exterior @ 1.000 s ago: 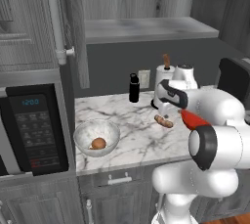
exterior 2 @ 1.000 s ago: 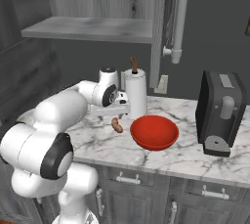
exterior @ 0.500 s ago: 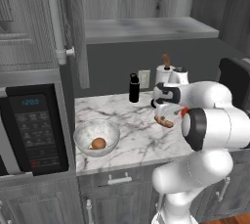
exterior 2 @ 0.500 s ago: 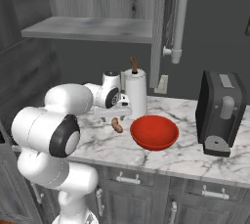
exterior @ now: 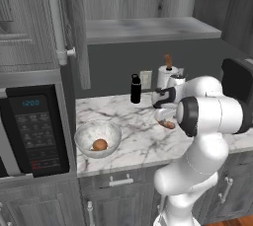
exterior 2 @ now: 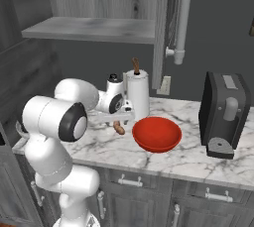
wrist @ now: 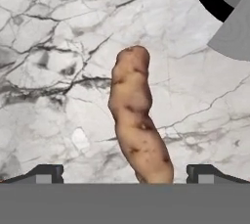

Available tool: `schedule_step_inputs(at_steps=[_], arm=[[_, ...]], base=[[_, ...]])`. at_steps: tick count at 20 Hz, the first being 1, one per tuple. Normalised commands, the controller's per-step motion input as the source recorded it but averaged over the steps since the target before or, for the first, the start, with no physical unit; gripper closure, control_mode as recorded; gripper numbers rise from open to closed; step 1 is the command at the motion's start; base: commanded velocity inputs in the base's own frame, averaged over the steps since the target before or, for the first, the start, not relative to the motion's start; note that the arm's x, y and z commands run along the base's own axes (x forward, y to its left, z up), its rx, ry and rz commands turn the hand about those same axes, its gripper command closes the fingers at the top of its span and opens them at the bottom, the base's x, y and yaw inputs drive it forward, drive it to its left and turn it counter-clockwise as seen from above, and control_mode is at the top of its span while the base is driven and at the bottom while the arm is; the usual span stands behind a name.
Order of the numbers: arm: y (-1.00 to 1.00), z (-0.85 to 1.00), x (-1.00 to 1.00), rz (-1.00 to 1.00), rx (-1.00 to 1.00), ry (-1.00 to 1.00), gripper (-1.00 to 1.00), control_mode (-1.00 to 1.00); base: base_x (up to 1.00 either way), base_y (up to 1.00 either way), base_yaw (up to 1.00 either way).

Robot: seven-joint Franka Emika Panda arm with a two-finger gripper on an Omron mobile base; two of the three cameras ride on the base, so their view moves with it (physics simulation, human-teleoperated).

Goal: Pick both bowls and place them on the counter. Then place the onion in one bowl and place the potato in the other bowl.

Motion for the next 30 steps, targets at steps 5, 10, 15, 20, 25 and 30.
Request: schedule_step_inputs(at_steps=[5, 10, 15, 20, 25, 30], arm=[[0.00, -0.32, 0.21, 0.00, 0.00, 0.01, -1.00, -1.00], [0.00, -0.32, 0.25, 0.00, 0.00, 0.00, -1.00, -1.00], [0.00, -0.28, 0.14, 0.00, 0.00, 0.01, -1.00, -1.00], [0.00, -0.31, 0.08, 0.01, 0.00, 0.03, 1.00, -1.00], [0.00, -0.21, -0.03, 0.00, 0.00, 0.02, 1.00, -1.00], [0.04, -0.01, -0.27, 0.00, 0.00, 0.00, 1.00, -1.00]], base=[[0.00, 0.00, 0.00], [0.00, 0.00, 0.00], [0.00, 0.00, 0.00], [0.00, 0.00, 0.00], [0.00, 0.00, 0.00], [0.00, 0.00, 0.00]])
